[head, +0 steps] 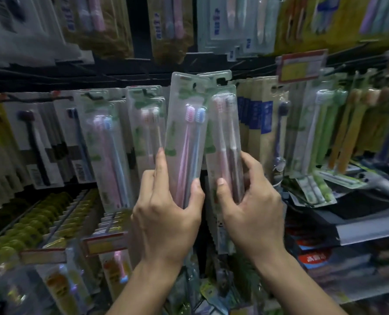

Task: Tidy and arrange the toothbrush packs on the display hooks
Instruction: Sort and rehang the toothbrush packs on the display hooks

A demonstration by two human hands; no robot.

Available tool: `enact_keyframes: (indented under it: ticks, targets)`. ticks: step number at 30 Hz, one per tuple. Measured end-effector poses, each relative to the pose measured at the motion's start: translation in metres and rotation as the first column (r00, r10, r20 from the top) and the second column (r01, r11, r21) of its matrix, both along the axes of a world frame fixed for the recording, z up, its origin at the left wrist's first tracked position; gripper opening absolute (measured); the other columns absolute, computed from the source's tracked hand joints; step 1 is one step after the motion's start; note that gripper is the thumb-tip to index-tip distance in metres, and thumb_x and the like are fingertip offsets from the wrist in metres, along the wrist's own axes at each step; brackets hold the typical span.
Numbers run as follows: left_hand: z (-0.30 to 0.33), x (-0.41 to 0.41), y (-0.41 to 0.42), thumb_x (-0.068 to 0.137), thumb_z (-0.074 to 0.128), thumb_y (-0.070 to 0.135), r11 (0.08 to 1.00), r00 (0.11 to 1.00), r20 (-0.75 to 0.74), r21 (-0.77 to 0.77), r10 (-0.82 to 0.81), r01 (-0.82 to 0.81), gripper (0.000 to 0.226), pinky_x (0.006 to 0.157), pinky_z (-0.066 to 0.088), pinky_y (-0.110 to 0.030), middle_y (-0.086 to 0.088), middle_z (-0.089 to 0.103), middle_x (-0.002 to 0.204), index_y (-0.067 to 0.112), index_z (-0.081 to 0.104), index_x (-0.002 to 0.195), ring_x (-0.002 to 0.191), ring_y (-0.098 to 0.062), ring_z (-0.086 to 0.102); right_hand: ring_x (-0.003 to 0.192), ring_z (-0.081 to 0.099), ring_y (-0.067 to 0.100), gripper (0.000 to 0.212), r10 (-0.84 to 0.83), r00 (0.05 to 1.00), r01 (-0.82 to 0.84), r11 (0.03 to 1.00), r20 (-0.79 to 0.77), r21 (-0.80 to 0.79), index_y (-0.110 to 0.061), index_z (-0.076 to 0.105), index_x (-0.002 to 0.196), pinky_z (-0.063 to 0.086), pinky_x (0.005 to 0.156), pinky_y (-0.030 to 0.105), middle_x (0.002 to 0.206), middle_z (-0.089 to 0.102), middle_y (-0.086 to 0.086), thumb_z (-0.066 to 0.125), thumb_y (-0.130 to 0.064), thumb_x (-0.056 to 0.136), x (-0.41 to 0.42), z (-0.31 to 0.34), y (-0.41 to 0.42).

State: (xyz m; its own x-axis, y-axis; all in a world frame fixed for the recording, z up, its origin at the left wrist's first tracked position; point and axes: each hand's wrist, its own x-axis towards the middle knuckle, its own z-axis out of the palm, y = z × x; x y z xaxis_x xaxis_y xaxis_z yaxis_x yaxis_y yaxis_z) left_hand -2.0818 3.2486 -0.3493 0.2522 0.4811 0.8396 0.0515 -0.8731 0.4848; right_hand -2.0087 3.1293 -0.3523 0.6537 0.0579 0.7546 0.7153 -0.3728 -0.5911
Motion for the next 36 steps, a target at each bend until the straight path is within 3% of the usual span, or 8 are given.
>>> enact_keyframes:
  ticks: [4, 7, 14, 20, 23, 28, 32, 36]
  targets:
    - [0.004, 0.008, -0.008, 0.094, 0.075, 0.041, 0.997, 0.999, -0.010, -0.066, -0.032, 0.031, 0.081, 0.065, 0.050, -0.035, -0.001, 0.056, 0.101, 0.009, 0.039, 0.160, 0.076, -0.018, 0.055, 0.102, 0.070, 0.016, 0.059, 0.002, 0.999, -0.001, 1.000, -0.034, 0.017, -0.027, 0.048, 0.151, 0.057, 0.085, 0.032, 0.122, 0.072, -0.005, 0.065, -0.044, 0.097, 0.008, -0.003, -0.005]
    - [0.007, 0.014, -0.011, 0.093, 0.075, 0.040, 0.994, 0.999, -0.008, -0.104, -0.042, 0.041, 0.082, 0.069, 0.043, -0.028, 0.001, 0.055, 0.100, 0.009, 0.040, 0.160, 0.078, -0.015, 0.052, 0.107, 0.070, 0.016, 0.060, 0.013, 0.999, -0.011, 0.999, -0.042, 0.033, -0.028, 0.046, 0.152, 0.058, 0.088, 0.038, 0.125, 0.071, -0.005, 0.063, -0.046, 0.098, 0.010, -0.004, -0.006]
    - [0.010, 0.019, -0.019, 0.093, 0.067, 0.049, 0.991, 0.999, 0.000, -0.124, -0.054, 0.054, 0.083, 0.068, 0.041, -0.026, 0.002, 0.052, 0.098, 0.009, 0.040, 0.160, 0.075, -0.009, 0.046, 0.095, 0.071, 0.031, 0.064, 0.000, 0.999, 0.002, 0.999, -0.040, 0.053, -0.020, 0.047, 0.154, 0.056, 0.082, 0.035, 0.108, 0.074, 0.013, 0.066, -0.044, 0.098, 0.009, -0.001, 0.001]
    - [0.015, 0.018, -0.020, 0.093, 0.073, 0.045, 0.988, 0.997, -0.026, -0.140, -0.066, 0.062, 0.083, 0.074, 0.040, -0.022, 0.006, 0.052, 0.100, 0.010, 0.039, 0.161, 0.079, -0.006, 0.048, 0.101, 0.072, 0.027, 0.064, -0.019, 0.998, 0.023, 0.998, -0.058, 0.060, -0.020, 0.047, 0.154, 0.056, 0.087, 0.036, 0.116, 0.075, 0.007, 0.065, -0.044, 0.097, 0.010, 0.001, 0.004]
    - [0.016, 0.017, -0.019, 0.094, 0.071, 0.048, 0.984, 0.995, -0.063, -0.165, -0.077, 0.066, 0.085, 0.074, 0.048, -0.031, 0.003, 0.054, 0.101, 0.013, 0.036, 0.163, 0.080, -0.015, 0.055, 0.100, 0.072, 0.024, 0.062, -0.008, 0.997, 0.013, 0.998, -0.081, 0.054, -0.025, 0.047, 0.153, 0.059, 0.087, 0.038, 0.118, 0.074, 0.002, 0.062, -0.048, 0.098, 0.013, -0.001, 0.002]
    - [0.016, 0.027, -0.013, 0.097, 0.068, 0.047, 0.985, 0.988, -0.118, -0.153, -0.099, 0.080, 0.087, 0.092, 0.048, -0.032, -0.004, 0.061, 0.116, 0.010, 0.028, 0.165, 0.103, -0.021, 0.060, 0.114, 0.068, 0.017, 0.062, -0.022, 0.992, 0.017, 0.999, -0.122, -0.043, -0.031, 0.043, 0.155, 0.056, 0.091, 0.034, 0.132, 0.069, -0.005, 0.059, -0.051, 0.098, 0.021, -0.003, 0.001]
    - [0.018, 0.038, -0.004, 0.099, 0.062, 0.051, 0.991, 0.976, -0.205, -0.125, -0.072, 0.047, 0.088, 0.098, 0.044, -0.035, -0.008, 0.060, 0.127, 0.010, 0.022, 0.166, 0.116, -0.025, 0.059, 0.106, 0.068, 0.023, 0.065, -0.061, 0.989, 0.046, 0.993, -0.138, -0.110, -0.032, 0.039, 0.157, 0.050, 0.079, 0.033, 0.117, 0.072, 0.000, 0.055, -0.055, 0.098, 0.033, -0.002, 0.005]
    - [0.019, 0.047, 0.003, 0.101, 0.060, 0.052, 0.990, 0.964, -0.256, -0.138, -0.072, 0.037, 0.089, 0.103, 0.043, -0.034, -0.011, 0.055, 0.141, 0.012, 0.016, 0.167, 0.126, -0.028, 0.056, 0.103, 0.069, 0.028, 0.066, -0.066, 0.987, 0.040, 0.985, -0.148, -0.171, -0.035, 0.033, 0.158, 0.057, 0.082, 0.040, 0.115, 0.073, 0.005, 0.049, -0.058, 0.099, 0.046, 0.003, 0.018]
